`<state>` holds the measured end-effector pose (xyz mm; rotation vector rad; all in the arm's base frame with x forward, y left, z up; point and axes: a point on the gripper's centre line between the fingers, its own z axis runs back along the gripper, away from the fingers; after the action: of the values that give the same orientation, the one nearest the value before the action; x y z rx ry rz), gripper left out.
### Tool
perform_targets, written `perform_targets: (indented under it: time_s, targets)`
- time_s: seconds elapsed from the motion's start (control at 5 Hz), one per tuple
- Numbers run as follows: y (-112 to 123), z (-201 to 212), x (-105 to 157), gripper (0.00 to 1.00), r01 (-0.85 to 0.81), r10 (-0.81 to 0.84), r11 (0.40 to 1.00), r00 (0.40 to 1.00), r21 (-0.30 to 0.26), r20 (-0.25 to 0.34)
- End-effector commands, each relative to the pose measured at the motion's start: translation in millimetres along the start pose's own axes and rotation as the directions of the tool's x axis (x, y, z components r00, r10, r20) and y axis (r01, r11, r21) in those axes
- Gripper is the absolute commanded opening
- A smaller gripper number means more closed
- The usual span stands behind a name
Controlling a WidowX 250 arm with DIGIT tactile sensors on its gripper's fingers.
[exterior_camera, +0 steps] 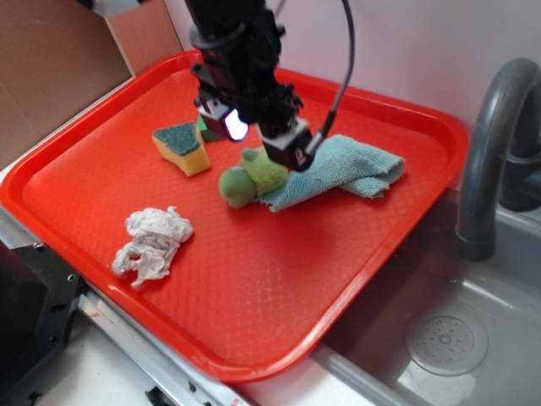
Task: Grab the green animal.
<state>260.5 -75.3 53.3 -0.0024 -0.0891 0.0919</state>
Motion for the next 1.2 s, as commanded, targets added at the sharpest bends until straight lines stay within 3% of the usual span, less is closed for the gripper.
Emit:
perform_targets:
  time_s: [0.0,0.2,0.4,0.6,1.0]
  targets:
    - [0,-12,2,1.0,0.038,-0.038,0.999,0.999,-0.018,-0.023]
    - [4,-23,3,0.99,0.038,-0.04,0.999,0.997,-0.029,-0.06]
    - [12,-31,9,0.0,0.02,-0.02,1.0,0.997,-0.008,-0.074]
    - [17,-26,17,0.0,0.024,-0.025,1.0,0.997,-0.002,-0.076]
    - [26,49,28,0.0,0.025,-0.025,0.999,1.0,-0.029,-0.015]
